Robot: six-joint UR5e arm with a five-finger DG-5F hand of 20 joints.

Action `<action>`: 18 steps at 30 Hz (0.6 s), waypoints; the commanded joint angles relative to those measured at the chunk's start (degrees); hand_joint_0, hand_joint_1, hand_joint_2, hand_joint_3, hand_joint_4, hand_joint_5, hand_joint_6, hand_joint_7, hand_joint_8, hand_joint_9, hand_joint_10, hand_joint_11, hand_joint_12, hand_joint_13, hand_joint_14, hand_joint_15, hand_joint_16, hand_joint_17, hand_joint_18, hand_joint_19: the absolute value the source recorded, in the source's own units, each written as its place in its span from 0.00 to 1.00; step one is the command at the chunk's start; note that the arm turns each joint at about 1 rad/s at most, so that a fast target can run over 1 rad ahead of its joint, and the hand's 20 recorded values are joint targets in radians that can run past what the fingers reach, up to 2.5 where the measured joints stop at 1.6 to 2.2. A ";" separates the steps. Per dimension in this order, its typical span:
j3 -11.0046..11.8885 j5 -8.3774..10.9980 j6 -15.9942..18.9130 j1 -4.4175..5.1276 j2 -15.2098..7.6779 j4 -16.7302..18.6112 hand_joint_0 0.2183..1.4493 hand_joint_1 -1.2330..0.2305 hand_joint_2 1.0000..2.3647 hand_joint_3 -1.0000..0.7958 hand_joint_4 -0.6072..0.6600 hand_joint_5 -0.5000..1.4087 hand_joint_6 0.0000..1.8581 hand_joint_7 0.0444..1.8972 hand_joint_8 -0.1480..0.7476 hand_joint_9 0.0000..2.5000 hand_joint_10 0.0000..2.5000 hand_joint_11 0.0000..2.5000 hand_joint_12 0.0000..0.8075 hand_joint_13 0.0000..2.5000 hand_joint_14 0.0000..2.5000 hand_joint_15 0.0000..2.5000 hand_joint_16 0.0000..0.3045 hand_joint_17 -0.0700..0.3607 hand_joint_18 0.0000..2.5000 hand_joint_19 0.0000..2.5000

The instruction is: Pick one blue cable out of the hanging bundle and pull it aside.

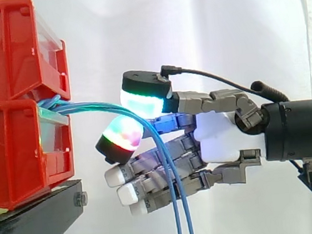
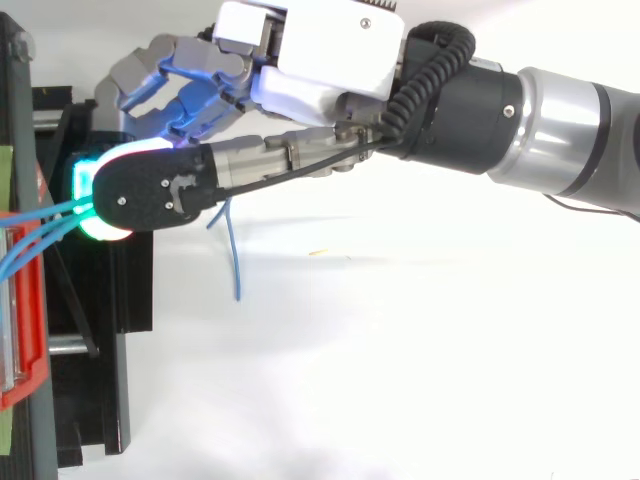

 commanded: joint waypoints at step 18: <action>-7.39 0.53 -3.55 0.61 8.13 -9.12 0.34 0.34 0.00 0.30 0.54 0.18 0.51 0.44 0.45 0.31 0.01 0.17 0.38 0.27 0.01 0.15 0.14 0.39 0.21 0.12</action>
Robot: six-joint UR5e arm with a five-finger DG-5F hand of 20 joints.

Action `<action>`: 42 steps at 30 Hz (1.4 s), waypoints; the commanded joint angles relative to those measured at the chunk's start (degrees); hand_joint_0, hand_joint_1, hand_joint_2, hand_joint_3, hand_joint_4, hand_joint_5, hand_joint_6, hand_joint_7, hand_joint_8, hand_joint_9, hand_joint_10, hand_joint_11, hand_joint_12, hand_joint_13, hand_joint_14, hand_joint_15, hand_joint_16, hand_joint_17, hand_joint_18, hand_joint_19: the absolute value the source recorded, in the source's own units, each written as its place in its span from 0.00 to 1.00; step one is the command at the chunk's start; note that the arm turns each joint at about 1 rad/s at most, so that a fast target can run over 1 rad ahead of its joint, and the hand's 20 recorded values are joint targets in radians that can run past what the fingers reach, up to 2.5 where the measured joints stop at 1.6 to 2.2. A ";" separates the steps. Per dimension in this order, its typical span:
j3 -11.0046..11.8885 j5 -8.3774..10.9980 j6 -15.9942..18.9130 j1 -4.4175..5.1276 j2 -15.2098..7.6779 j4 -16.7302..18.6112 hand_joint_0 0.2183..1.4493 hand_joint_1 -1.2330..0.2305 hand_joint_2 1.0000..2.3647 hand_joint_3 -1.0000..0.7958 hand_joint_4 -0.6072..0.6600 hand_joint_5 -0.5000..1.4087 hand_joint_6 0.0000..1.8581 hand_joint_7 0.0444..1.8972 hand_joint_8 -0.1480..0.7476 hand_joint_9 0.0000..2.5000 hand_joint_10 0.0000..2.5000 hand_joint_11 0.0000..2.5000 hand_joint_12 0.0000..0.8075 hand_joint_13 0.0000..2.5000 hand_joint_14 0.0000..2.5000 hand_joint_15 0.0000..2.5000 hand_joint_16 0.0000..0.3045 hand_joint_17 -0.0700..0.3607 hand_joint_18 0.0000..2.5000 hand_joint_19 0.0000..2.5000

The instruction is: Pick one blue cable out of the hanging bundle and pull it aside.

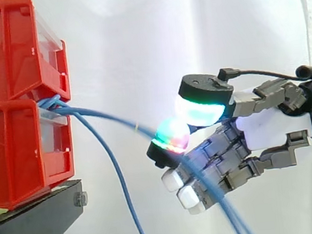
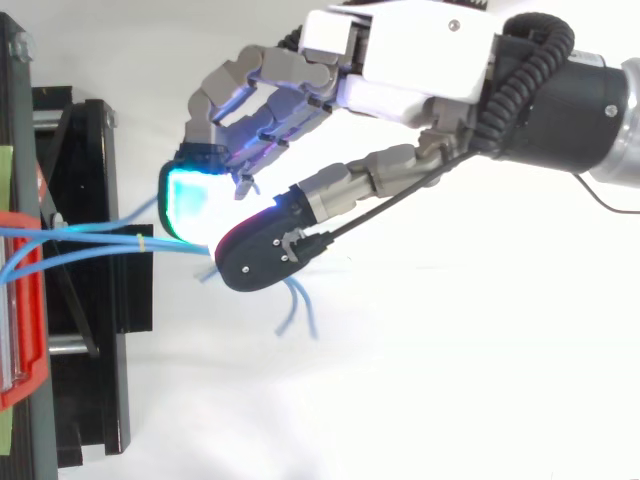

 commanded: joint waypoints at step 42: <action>-3.33 9.85 -4.01 3.24 -8.33 27.40 0.23 0.43 0.00 0.29 0.70 0.21 0.27 0.53 0.46 0.32 0.00 0.13 0.40 0.29 0.01 0.15 0.16 0.42 0.21 0.14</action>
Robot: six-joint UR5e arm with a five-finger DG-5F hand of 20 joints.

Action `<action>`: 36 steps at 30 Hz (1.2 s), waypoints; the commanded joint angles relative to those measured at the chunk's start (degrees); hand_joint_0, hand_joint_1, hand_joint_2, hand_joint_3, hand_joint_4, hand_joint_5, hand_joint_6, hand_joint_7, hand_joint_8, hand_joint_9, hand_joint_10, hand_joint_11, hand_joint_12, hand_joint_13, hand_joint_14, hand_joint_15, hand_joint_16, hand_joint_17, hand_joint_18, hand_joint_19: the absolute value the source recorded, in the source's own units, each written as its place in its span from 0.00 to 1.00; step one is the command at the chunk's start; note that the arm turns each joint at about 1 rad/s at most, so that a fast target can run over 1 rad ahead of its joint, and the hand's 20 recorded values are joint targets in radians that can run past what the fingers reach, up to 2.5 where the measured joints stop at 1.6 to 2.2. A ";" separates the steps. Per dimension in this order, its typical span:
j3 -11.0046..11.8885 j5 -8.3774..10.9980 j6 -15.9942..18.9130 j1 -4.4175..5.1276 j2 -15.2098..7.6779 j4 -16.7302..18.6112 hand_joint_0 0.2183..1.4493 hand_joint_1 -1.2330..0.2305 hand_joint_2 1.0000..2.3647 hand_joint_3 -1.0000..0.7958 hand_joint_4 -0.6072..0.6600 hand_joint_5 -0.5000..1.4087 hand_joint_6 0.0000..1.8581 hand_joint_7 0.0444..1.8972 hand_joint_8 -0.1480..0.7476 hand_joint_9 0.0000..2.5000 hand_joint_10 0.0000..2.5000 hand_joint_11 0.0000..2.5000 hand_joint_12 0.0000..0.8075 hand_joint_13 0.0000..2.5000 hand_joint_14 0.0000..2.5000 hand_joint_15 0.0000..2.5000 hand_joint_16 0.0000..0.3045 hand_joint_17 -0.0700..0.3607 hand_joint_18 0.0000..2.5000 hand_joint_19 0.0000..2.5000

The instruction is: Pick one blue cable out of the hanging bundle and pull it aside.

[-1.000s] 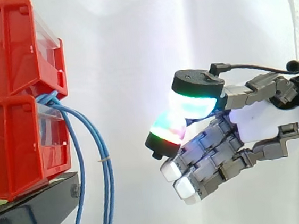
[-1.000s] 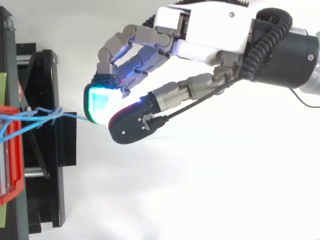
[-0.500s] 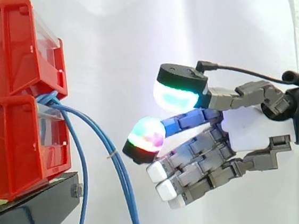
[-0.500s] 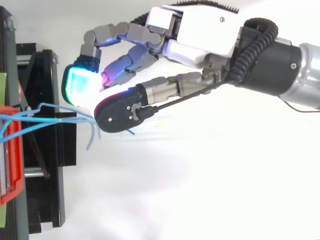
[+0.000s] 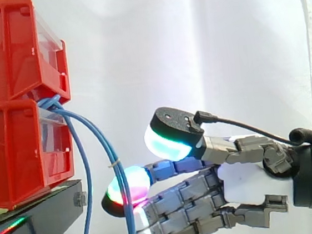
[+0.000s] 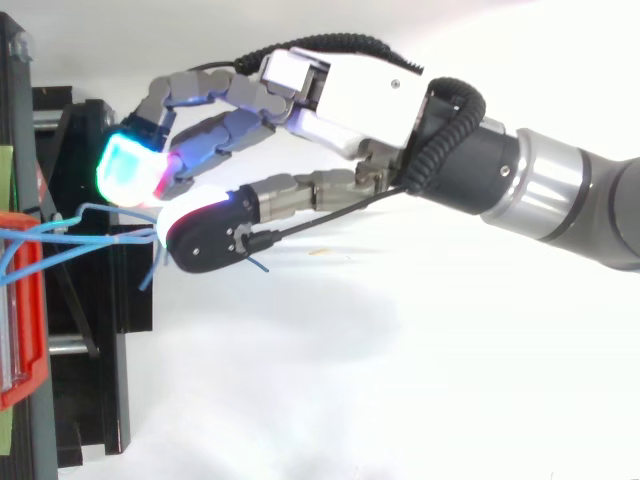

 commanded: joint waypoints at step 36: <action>4.03 -0.11 7.61 1.60 -2.95 -1.17 0.26 0.43 0.00 0.31 0.63 0.23 0.27 0.69 0.46 0.35 0.01 0.15 0.39 0.32 0.01 0.16 0.15 0.40 0.22 0.14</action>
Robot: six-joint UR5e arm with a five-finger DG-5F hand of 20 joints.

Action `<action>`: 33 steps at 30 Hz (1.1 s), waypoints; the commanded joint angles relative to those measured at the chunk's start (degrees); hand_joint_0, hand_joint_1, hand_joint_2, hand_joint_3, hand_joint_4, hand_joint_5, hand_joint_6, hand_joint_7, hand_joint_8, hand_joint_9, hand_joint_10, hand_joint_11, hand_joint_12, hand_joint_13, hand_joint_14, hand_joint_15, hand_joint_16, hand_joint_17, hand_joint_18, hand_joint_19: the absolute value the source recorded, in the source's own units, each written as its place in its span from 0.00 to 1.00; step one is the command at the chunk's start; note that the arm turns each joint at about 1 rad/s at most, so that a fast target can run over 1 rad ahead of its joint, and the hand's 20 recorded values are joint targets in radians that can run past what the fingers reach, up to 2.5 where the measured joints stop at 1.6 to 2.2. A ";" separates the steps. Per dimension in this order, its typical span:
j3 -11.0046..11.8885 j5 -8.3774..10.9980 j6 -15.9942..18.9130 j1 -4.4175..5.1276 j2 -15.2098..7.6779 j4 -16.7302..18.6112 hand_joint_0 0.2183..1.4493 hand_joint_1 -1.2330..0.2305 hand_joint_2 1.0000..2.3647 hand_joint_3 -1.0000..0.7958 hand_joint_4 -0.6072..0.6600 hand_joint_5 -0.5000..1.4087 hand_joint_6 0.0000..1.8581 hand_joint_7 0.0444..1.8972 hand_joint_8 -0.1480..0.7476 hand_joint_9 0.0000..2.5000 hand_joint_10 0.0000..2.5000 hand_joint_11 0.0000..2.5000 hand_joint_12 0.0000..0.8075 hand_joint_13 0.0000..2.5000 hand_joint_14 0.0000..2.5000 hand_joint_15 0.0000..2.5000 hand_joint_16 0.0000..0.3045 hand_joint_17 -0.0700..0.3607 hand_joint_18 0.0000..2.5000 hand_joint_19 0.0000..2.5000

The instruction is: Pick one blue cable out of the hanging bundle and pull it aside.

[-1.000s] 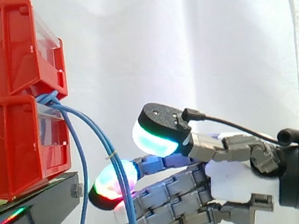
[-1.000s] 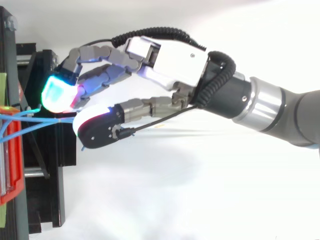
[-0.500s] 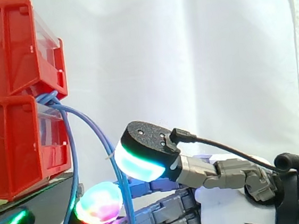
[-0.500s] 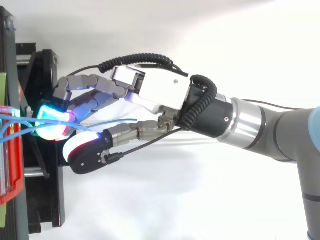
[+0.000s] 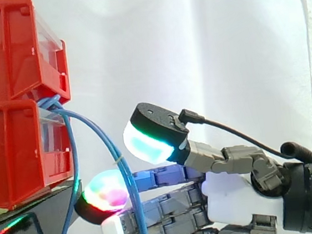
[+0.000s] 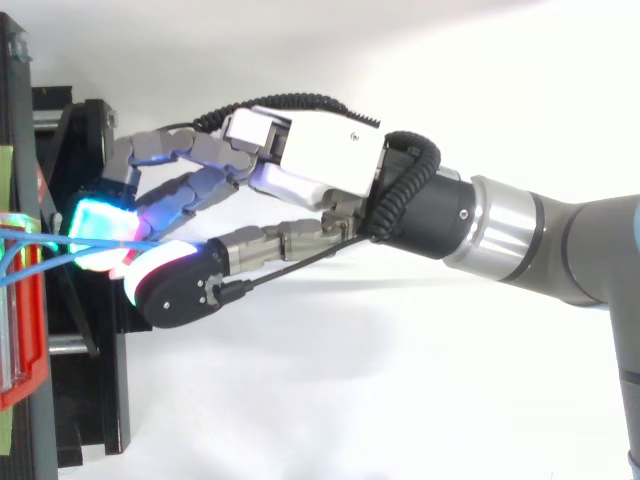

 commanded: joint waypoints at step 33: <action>0.02 -0.76 -0.49 -0.37 5.43 -14.17 0.40 0.26 0.01 0.57 0.32 0.19 0.51 0.70 0.46 0.37 0.01 0.19 0.36 0.34 0.01 0.18 0.14 0.39 0.25 0.13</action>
